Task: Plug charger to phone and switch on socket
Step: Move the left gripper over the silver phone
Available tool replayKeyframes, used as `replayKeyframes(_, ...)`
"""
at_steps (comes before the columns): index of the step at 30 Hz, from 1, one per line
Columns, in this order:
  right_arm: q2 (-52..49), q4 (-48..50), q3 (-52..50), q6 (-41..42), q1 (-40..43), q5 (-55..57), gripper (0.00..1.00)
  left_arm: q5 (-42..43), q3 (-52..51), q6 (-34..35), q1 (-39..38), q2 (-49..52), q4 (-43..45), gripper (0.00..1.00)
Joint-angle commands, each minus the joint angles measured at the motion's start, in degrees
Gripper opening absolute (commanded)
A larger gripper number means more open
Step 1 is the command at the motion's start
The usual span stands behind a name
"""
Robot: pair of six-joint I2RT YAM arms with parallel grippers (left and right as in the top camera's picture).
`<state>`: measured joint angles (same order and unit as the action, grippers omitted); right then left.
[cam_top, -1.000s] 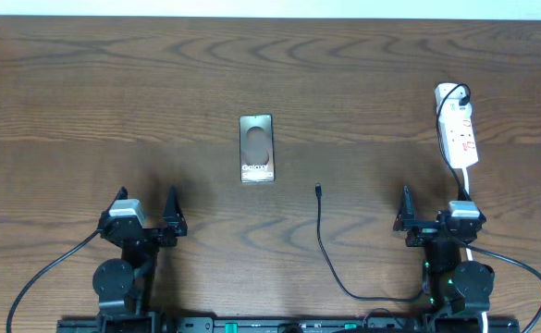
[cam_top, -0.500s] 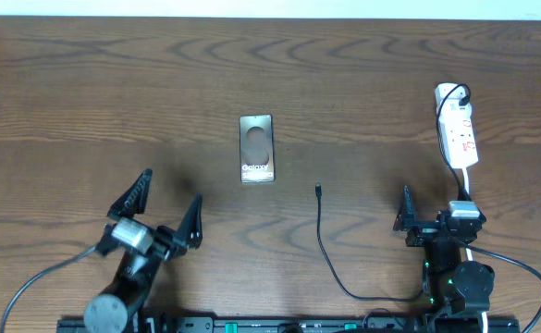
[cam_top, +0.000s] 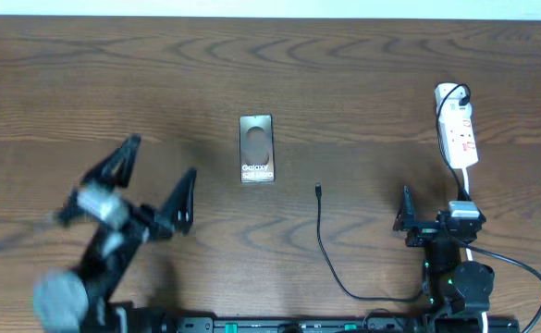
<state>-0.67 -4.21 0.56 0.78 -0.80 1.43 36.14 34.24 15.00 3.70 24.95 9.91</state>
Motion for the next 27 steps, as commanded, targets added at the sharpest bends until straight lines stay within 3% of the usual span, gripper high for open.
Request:
replayKeyframes(1, 0.28, 0.00, -0.24, -0.63, 0.39, -0.09, 0.99, 5.27, 14.97, -2.40, 0.24, 11.56, -12.94, 0.91)
replayKeyframes(3, 0.28, 0.00, -0.24, -0.63, 0.39, -0.09, 0.99, 7.34, 25.59, -6.88, 0.24, 19.58, -26.08, 0.91)
replayKeyframes(7, 0.28, 0.00, -0.24, -0.63, 0.39, -0.09, 0.99, 17.31, 36.89, -7.45, 0.24, 29.55, -35.15, 0.91)
replayKeyframes(12, 0.28, 0.00, -0.24, -0.63, 0.39, -0.09, 0.99, 27.89, 38.62, -5.88, 0.24, 34.18, -27.23, 0.91)
replayKeyframes(15, 0.28, 0.00, -0.24, -0.63, 0.39, -0.09, 0.99, 27.21, 40.63, -2.36, 0.24, 35.26, -27.36, 0.91)
replayKeyframes(20, 0.28, 0.00, -0.24, -0.63, 0.39, -0.09, 0.99, 14.71, 47.32, -3.74, 0.17, 36.04, -38.80, 0.91)
replayKeyframes(27, 0.28, 0.00, -0.24, -0.63, 0.39, -0.09, 0.99, -12.81, 68.48, -13.29, -6.21, 47.15, -73.07, 0.91)
